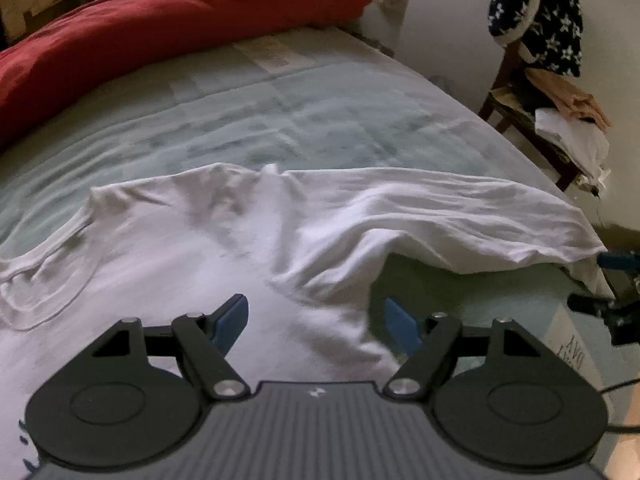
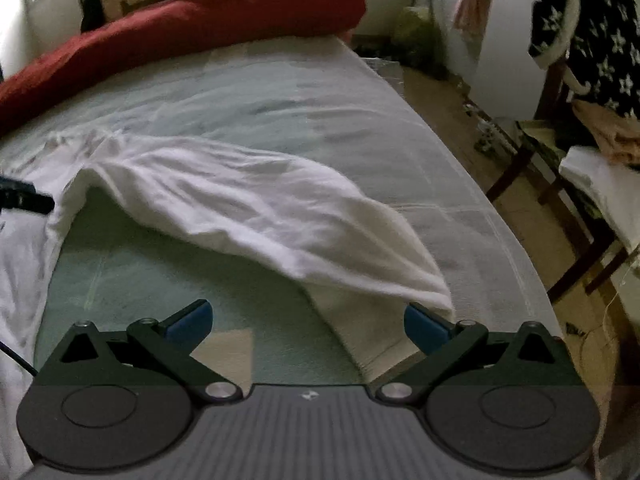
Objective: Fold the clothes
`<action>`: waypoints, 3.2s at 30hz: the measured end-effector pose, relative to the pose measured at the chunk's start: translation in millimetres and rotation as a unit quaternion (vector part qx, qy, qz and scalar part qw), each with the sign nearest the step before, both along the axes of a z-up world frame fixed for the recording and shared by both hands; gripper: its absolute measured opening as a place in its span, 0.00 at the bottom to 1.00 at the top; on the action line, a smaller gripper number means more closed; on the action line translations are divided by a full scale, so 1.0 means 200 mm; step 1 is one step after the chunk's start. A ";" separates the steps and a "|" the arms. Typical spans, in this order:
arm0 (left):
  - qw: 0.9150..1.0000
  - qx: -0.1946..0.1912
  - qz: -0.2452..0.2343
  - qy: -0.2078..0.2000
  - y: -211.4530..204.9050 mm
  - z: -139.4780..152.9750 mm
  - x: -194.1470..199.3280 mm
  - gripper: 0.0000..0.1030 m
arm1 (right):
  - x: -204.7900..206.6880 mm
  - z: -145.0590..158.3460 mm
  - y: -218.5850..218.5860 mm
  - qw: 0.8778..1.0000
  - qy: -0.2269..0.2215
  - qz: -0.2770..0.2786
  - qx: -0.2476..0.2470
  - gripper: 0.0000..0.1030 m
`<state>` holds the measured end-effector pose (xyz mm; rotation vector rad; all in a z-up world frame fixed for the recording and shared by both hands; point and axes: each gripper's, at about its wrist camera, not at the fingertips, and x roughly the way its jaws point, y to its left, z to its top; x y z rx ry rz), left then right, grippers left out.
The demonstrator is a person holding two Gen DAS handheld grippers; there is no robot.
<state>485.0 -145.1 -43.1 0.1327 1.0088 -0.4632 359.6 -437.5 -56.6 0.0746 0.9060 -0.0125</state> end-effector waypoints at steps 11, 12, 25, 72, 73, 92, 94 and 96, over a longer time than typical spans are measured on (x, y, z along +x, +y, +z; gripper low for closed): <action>1.000 0.011 -0.014 0.008 -0.09 -0.03 -0.02 0.74 | 0.03 -0.09 -0.14 0.990 -0.080 -0.041 0.113 1.00; 1.000 0.010 -0.014 0.009 -0.10 -0.04 -0.02 0.74 | 0.03 -0.08 -0.14 0.988 -0.094 -0.046 0.111 1.00; 1.000 0.000 -0.011 0.008 -0.10 -0.03 -0.01 0.74 | 0.05 0.07 -0.19 0.985 -0.141 -0.086 -0.041 1.00; 1.000 -0.016 -0.008 0.019 -0.05 -0.02 -0.05 0.74 | 0.09 0.20 -0.97 0.895 -0.120 -0.201 0.380 0.14; 1.000 -0.017 -0.008 0.019 -0.05 -0.02 -0.05 0.74 | 0.08 0.24 -0.95 0.903 -0.126 -0.194 0.362 0.14; 1.000 0.001 -0.005 -0.001 0.05 0.02 -0.06 0.74 | 0.19 0.22 -0.71 0.976 -0.005 -0.210 0.064 0.29; 1.000 -0.001 0.001 0.001 0.07 0.02 -0.06 0.74 | 0.22 0.18 -0.73 0.977 0.002 -0.207 0.056 0.29; 1.000 -0.003 0.007 0.003 0.08 0.01 -0.06 0.74 | 0.26 0.15 -0.75 0.977 0.010 -0.205 0.049 0.37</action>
